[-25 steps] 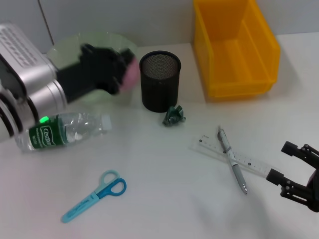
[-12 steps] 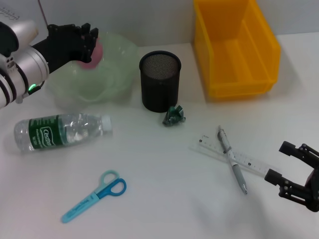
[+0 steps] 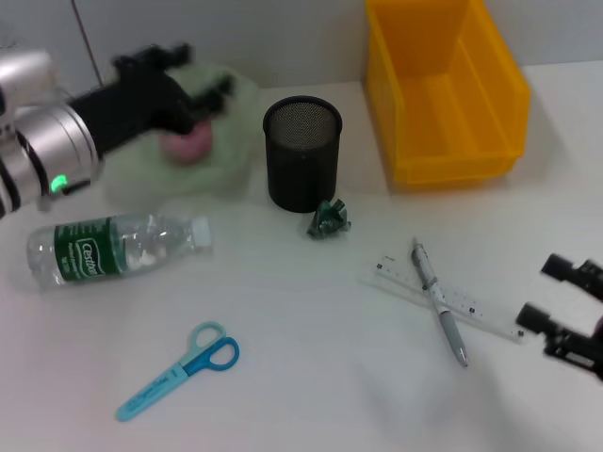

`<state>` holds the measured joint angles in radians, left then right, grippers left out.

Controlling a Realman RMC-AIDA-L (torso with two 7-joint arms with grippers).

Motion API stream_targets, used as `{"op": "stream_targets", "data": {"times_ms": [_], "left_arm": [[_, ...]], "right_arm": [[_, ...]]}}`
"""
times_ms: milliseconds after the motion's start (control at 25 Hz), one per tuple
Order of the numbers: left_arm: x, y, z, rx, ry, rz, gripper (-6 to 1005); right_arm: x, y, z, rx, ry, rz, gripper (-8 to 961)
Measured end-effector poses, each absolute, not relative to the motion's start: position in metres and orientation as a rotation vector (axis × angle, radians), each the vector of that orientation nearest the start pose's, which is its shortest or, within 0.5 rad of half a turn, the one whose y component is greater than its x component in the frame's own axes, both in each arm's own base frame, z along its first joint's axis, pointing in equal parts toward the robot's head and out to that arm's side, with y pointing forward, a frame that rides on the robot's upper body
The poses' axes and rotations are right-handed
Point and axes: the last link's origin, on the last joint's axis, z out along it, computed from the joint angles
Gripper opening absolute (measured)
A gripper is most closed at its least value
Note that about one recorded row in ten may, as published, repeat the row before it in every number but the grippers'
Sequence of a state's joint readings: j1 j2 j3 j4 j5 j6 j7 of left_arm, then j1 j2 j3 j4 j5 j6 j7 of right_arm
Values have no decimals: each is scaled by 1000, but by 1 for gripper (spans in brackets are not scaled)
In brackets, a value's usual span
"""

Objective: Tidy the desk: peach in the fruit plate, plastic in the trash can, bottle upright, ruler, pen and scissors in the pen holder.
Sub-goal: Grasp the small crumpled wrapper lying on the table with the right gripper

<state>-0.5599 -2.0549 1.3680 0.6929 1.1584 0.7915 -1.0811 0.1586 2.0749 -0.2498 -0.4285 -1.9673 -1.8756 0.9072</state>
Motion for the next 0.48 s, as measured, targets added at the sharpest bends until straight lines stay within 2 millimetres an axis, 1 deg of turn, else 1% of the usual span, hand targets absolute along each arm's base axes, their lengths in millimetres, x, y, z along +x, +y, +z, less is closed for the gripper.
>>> {"op": "stream_targets", "data": {"times_ms": [40,80,120,160,200,280,320,360,480], "left_arm": [[-199,397,-20,-2434,-281,-726,490],[-199,397,-20,-2434,-281,-726,526],[-200,381,-23,-2548,-264,-783,562],[-200,381,-23,-2548,-264,-783,591],[-203,369,-25,-2623,-257,-813,620],[-208,354,-30,-2711,-253,-843,678],[-218,339,-36,-2767,-264,-854,707],[-218,339,-36,-2767,-264,-854,736],[-230,323,-40,-2781,-267,-884,823]], "right_arm": [[346,190,33,-2255,643,1064,818],[346,190,33,-2255,643,1064,817],[347,199,45,-2276,690,1040,817],[347,199,45,-2276,690,1040,817],[346,204,52,-2290,712,1022,817],[342,216,65,-2326,738,978,817],[335,228,73,-2376,756,925,816],[335,228,73,-2376,756,925,816],[323,250,80,-2472,815,803,816]]}}
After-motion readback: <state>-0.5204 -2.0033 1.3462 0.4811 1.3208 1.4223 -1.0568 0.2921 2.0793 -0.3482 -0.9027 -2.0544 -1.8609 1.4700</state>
